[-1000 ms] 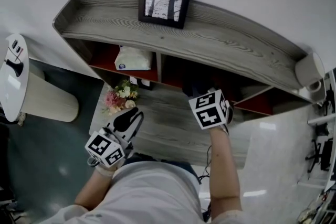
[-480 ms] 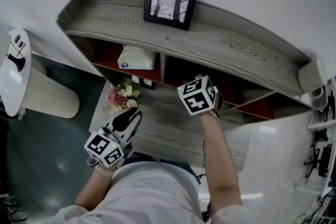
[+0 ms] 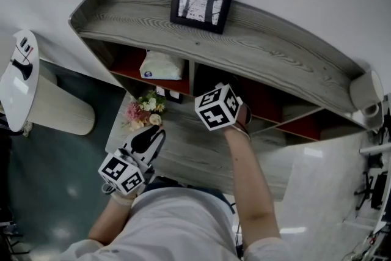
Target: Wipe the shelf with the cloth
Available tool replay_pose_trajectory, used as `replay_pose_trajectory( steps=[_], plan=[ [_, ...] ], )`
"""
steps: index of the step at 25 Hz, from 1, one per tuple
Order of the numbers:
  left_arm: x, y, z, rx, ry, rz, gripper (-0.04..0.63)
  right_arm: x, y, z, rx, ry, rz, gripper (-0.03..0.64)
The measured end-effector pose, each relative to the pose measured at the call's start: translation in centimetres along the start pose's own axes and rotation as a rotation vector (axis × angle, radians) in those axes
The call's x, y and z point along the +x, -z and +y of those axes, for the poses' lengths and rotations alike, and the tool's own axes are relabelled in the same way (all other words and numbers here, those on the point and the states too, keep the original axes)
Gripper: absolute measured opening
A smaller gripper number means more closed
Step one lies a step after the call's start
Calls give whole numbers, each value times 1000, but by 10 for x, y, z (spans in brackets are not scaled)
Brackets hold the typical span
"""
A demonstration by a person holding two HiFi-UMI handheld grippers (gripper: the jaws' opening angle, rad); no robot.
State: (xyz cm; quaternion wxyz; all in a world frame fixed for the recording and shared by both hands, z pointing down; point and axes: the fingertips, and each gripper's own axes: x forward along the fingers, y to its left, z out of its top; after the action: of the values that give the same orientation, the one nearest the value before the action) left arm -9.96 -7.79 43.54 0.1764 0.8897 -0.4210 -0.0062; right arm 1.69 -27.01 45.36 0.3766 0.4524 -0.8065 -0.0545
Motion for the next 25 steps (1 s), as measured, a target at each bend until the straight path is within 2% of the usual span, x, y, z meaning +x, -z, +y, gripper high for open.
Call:
replay_pose_trajectory(
  steps=[4, 14, 19, 25],
  plan=[
    [2, -1, -2, 3, 5, -3, 94, -9, 2, 12, 32, -25, -19, 84],
    [14, -4, -10, 10, 40, -4, 94, -34, 10, 36, -18, -28, -17, 84],
    [17, -4, -14, 13, 52, 1, 94, -41, 19, 28, 37, -21, -45, 86],
    [21, 0, -19, 21, 74, 20, 94, -53, 41, 7, 74, 38, -2, 86]
  ],
)
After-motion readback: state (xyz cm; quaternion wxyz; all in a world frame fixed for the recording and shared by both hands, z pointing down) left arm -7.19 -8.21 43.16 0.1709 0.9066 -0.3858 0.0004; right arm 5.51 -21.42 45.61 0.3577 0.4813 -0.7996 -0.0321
